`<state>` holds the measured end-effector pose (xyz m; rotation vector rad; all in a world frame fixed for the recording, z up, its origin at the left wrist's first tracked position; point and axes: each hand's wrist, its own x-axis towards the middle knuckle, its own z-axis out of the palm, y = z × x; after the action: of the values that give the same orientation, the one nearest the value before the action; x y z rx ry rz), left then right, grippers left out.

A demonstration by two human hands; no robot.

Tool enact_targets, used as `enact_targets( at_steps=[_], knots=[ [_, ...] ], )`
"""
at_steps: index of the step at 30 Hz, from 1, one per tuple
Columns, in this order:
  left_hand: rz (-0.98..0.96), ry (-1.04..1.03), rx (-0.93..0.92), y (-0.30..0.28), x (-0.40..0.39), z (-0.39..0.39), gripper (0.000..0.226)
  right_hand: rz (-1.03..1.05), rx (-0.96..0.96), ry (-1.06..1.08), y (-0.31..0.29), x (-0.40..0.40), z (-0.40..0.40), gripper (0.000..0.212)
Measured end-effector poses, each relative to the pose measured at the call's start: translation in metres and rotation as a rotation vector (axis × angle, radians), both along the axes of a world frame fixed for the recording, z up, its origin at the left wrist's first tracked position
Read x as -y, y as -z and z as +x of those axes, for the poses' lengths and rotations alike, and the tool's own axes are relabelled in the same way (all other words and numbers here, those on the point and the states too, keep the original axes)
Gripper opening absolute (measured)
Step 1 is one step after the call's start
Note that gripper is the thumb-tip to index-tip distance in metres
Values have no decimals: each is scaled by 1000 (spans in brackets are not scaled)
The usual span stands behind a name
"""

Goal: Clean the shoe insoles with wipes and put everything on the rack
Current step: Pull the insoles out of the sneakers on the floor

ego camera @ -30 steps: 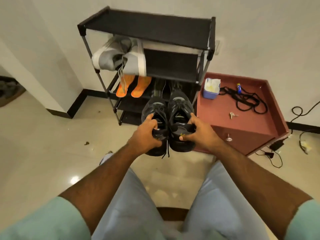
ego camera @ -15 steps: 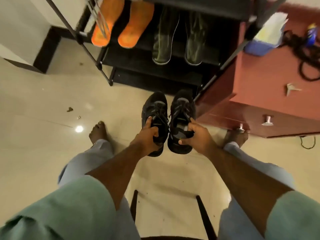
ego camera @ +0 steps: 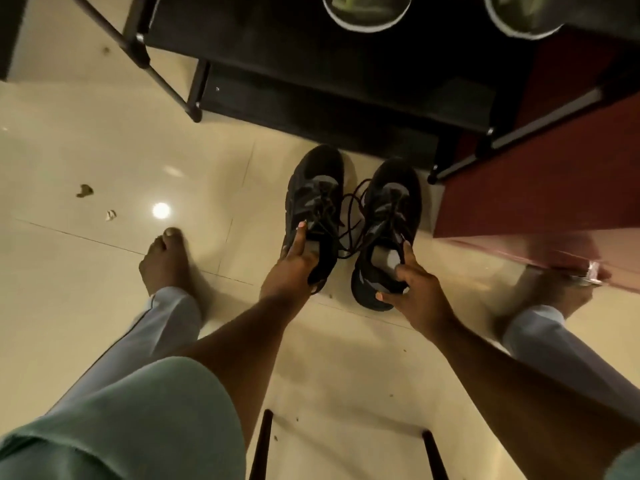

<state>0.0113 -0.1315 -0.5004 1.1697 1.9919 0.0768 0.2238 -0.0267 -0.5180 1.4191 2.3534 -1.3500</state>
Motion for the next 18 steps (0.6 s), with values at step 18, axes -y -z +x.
enact_targets(
  at_steps=[18],
  knots=[
    [-389,186,-129,-26,-8,4,106,-25,226,-83,-17,-1,3,67]
  ],
)
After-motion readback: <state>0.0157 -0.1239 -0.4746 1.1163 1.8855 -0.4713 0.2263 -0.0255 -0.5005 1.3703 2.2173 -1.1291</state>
